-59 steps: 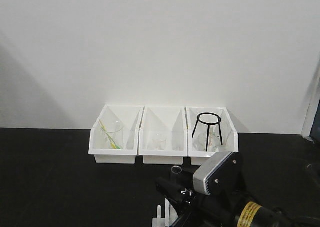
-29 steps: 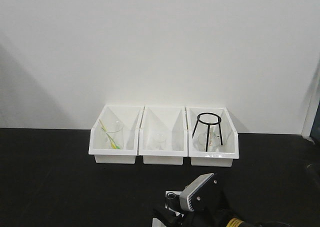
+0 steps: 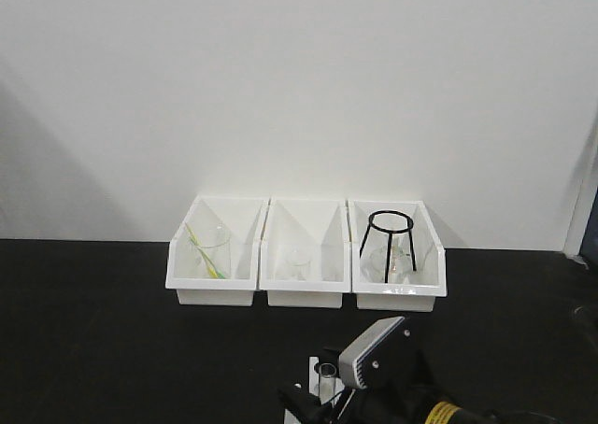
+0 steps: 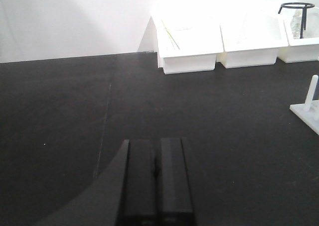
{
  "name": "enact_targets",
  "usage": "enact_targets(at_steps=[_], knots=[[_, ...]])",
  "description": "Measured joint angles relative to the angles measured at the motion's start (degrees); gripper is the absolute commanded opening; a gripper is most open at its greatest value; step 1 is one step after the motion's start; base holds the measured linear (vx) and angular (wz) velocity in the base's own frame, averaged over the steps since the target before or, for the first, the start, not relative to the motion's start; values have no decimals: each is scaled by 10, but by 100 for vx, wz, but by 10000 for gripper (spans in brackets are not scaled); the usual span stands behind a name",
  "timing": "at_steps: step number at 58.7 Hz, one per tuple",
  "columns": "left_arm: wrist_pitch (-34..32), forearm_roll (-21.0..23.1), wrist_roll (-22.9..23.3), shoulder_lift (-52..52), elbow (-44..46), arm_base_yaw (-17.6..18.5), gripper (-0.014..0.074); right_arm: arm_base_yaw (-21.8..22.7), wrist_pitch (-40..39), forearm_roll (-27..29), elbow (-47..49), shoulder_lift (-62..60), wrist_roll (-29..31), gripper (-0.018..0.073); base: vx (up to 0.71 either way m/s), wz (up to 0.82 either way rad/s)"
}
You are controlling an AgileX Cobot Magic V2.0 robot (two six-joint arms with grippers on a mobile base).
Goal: Flip and reinsert test tube from rack
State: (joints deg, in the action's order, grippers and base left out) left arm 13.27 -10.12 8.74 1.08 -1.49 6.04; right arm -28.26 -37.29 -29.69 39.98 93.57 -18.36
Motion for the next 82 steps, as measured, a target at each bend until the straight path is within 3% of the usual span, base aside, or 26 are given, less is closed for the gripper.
enact_targets(at_steps=[9,20,29,39,48,59,82], knots=[[0,0,0,0,0,0,-6,0,63,0,0,-95,-11,360,0,0],[0,0,0,0,0,0,-6,0,283,5,0,-266,-87,-20,0,0],[0,0,0,0,0,0,-6,0,509,24,-1,-415,-159,-13,0,0],[0,0,0,0,0,0,-6,1,663,35,-3,-566,-130,-11,0,0],[0,0,0,0,0,0,-6,1,676,39,-51,-660,-94,-10,0,0],[0,0,0,0,0,0,-6,1,607,39,-163,-734,-84,-10,0,0],[0,0,0,0,0,0,-6,1,587,36,-235,-752,-80,-10,0,0]])
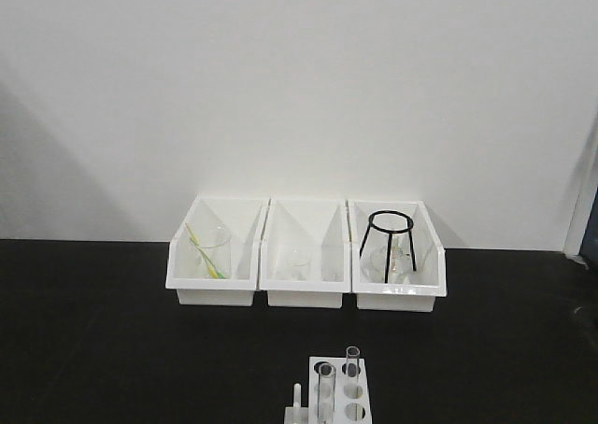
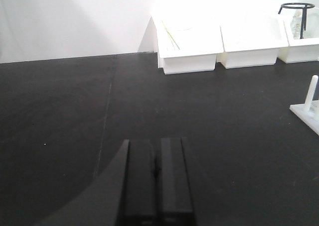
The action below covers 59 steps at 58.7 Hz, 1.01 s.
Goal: Flip and reinsert test tube from rack
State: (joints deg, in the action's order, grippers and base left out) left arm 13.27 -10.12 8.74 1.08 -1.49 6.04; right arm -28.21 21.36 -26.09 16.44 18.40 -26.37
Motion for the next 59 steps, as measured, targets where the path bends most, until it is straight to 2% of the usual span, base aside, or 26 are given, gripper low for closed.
enact_targets(at_steps=[9,13,26,36,43,59], knots=[[0,0,0,0,0,0,-6,1,-3,-9,-4,0,3,-10,0,0],[0,0,0,0,0,0,-6,16,-20,-6,-13,-1,14,-10,0,0],[0,0,0,0,0,0,-6,172,-91,103,-106,-83,77,-10,0,0],[0,0,0,0,0,0,-6,267,-111,141,-174,-180,110,-10,0,0],[1,0,0,0,0,0,-6,289,-114,143,-182,-189,119,-10,0,0],[0,0,0,0,0,0,-6,290,-116,143,-182,-190,134,-10,0,0]])
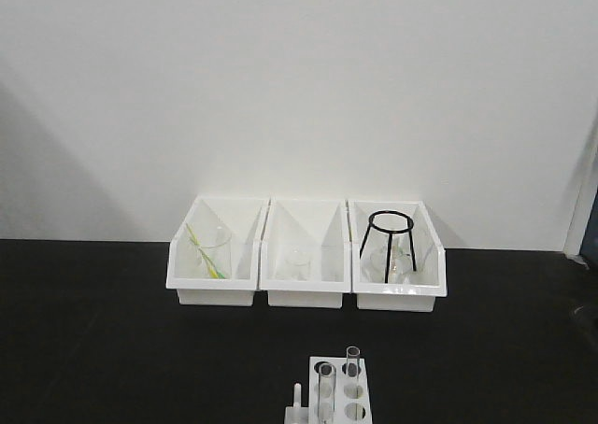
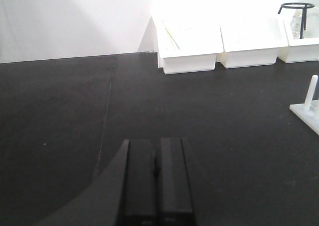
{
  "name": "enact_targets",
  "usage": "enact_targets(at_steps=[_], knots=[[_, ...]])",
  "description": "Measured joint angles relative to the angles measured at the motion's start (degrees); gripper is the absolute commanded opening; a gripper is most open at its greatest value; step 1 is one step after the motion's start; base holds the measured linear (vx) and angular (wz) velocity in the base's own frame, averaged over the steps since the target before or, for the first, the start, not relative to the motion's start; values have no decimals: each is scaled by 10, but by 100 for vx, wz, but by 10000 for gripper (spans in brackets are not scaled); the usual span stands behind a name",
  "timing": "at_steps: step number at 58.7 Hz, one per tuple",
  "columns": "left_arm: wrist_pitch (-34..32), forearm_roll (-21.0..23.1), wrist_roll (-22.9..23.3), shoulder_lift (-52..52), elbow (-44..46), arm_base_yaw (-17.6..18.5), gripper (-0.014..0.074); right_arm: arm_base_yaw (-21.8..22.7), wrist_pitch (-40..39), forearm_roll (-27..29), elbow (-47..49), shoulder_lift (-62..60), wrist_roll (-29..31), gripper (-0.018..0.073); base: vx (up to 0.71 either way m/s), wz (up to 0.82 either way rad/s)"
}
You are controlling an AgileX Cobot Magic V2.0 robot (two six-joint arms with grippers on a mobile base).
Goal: Flip and reinsert test tube from rack
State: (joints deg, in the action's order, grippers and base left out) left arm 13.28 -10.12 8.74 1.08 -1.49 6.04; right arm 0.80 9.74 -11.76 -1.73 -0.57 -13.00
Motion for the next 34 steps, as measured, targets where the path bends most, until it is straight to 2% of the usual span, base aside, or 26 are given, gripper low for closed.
enact_targets(at_steps=[34], knots=[[0,0,0,0,0,0,-6,0,0,-1,0,0,0,-10,0,0]])
